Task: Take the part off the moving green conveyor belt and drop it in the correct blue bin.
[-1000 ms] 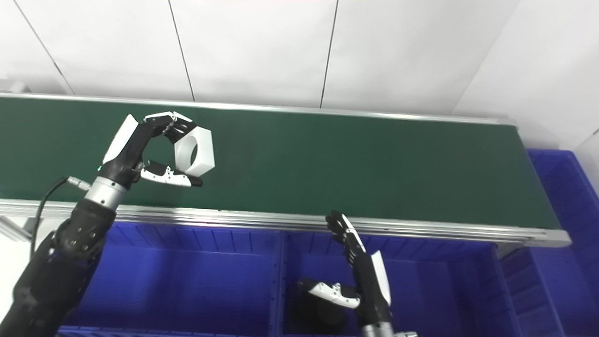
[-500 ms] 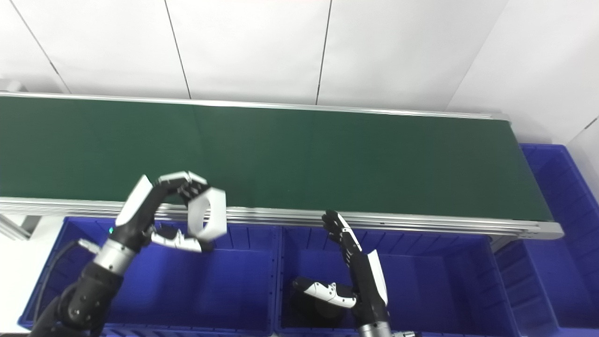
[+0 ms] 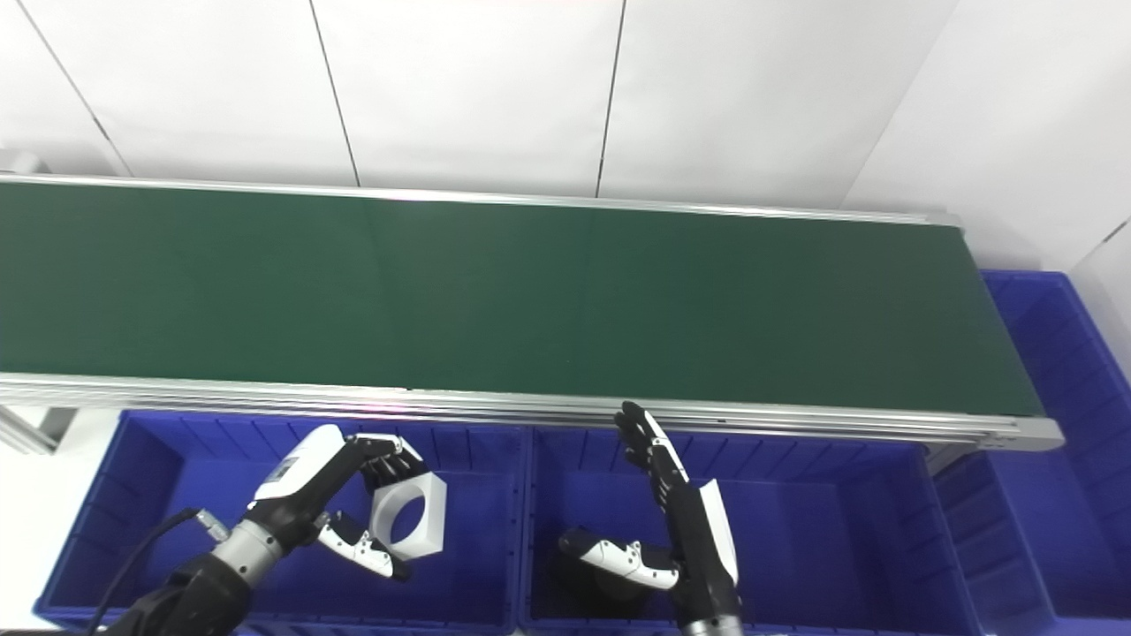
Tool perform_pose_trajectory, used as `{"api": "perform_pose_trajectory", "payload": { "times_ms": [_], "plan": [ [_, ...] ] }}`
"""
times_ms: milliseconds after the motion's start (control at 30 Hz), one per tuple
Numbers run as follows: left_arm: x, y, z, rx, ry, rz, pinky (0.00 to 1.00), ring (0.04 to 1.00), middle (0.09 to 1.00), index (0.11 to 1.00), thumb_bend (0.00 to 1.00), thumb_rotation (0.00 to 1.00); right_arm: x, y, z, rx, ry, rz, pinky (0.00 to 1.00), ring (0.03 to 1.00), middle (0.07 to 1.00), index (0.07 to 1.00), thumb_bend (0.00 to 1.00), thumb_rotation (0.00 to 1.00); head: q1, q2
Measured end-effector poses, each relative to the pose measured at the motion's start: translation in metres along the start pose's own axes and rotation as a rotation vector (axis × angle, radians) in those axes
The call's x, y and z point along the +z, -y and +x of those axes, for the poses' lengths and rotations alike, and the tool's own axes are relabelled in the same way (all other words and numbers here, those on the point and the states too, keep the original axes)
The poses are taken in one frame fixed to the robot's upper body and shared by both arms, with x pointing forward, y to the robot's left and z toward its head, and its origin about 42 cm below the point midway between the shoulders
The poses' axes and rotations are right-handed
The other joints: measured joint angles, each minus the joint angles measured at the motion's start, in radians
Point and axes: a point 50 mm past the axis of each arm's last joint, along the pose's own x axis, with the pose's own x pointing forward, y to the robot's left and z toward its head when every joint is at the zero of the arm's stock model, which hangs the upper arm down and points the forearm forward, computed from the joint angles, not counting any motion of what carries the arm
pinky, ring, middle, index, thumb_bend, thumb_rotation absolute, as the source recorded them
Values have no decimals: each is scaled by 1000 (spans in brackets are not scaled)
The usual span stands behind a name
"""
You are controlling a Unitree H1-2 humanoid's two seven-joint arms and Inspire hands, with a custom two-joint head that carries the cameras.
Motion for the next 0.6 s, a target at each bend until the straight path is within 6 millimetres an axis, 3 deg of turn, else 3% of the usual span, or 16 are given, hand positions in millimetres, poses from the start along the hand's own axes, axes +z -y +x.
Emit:
{"api": "perform_pose_trajectory", "payload": {
  "times_ms": [33,67,100,167,233,267,467,600],
  "plan": [
    [0,1,1,-9,-9,11,486,423,496,524,498,0,0,0,0,0,0,-1,889,907,901,929,931,432,0,0],
    [0,2,2,-15,-16,15,556,559,618,509,504,21,0,0,0,1,0,-2,885,904,900,928,929,424,0,2],
    [1,3,4,-35,-33,31,567,587,642,506,506,25,0,0,0,0,0,-2,884,903,900,927,928,423,0,2],
    [1,5,6,-94,-85,52,693,769,806,765,682,113,0,0,0,0,0,-1,884,903,898,926,928,421,0,2],
    [3,5,6,-137,-129,73,748,831,863,847,736,201,0,0,0,-1,0,-1,882,904,899,927,926,424,-2,0],
    [4,3,5,-143,-134,75,776,864,892,888,778,305,0,0,0,-1,-1,-1,878,905,899,928,927,425,-3,0],
    [15,-15,-6,-34,-102,-73,789,887,920,920,831,432,0,-1,-1,-1,-2,-1,888,907,899,929,921,424,-6,3],
    [24,-11,-21,28,-38,-272,829,880,900,907,852,452,0,-1,-1,-1,-4,0,886,907,901,929,928,425,-11,2]
  ]
}}
